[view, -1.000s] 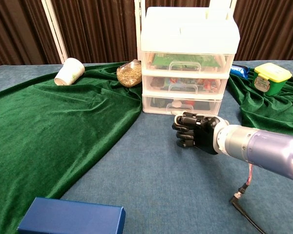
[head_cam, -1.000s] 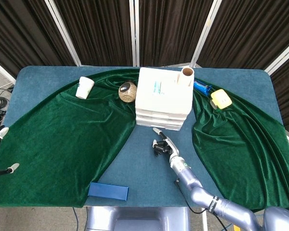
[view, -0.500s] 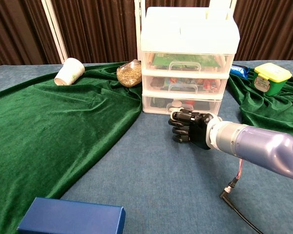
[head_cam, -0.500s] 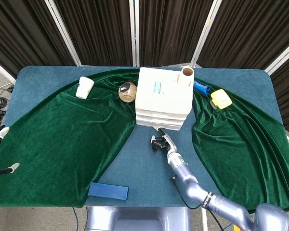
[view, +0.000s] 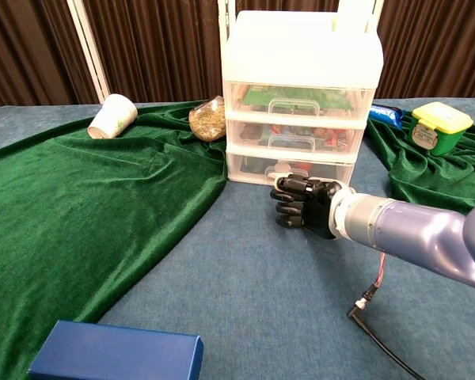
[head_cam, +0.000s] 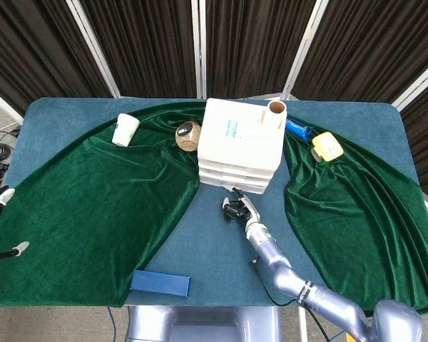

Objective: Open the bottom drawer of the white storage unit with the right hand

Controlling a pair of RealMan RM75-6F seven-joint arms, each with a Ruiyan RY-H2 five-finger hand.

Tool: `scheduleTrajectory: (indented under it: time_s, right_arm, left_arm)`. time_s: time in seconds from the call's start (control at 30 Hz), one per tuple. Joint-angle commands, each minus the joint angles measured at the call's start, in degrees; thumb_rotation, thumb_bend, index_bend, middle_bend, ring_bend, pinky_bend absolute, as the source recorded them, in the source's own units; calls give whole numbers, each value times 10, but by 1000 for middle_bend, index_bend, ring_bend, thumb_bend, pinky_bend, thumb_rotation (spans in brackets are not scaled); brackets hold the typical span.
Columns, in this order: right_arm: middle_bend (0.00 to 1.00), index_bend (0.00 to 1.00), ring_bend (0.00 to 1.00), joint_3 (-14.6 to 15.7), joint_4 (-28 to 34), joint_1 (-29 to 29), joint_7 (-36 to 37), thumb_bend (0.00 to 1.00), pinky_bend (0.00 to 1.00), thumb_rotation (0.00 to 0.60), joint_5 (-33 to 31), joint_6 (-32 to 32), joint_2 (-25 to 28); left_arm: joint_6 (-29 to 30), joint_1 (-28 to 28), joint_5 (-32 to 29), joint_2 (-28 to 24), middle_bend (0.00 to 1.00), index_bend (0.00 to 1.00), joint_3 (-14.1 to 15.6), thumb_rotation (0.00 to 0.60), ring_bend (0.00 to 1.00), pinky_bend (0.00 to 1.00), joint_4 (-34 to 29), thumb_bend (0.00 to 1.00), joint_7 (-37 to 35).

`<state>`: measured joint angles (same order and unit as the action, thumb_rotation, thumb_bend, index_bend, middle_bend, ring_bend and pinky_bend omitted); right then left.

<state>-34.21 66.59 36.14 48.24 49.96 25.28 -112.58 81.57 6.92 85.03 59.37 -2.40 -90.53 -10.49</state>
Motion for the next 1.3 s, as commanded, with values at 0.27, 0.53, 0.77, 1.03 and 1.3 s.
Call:
scheduleTrajectory:
  time_s: [0.27,0.53,0.77,1.03,1.3]
  right_arm:
    - [904,328,937,6,30,-26,15,672,801,600,21,-3,12]
    - [904,328,937,15,59,-43,22,672,801,600,43,-4,22]
    - [897,228,934,32,70,-58,13,646,799,600,60,21,25]
    - [886,69,928,61,81,-76,-42,592,797,600,56,113,13]
    - [886,44,928,85,124,-104,-70,580,797,600,67,180,20]
  left_arm:
    - [2,-1,3,-1,0,0,1,600,0,0,-2,45,0]
    - [4,-1,3,-2,0,0,1,600,0,0,-4,45,2]
    - [3,-1,2,-2,0,0,1,600,0,0,-3,45,0]
    - [12,-4,10,-4,0,0,3,600,0,0,-9,45,4]
    - [21,-8,16,-6,0,0,4,600,0,0,-13,45,5]
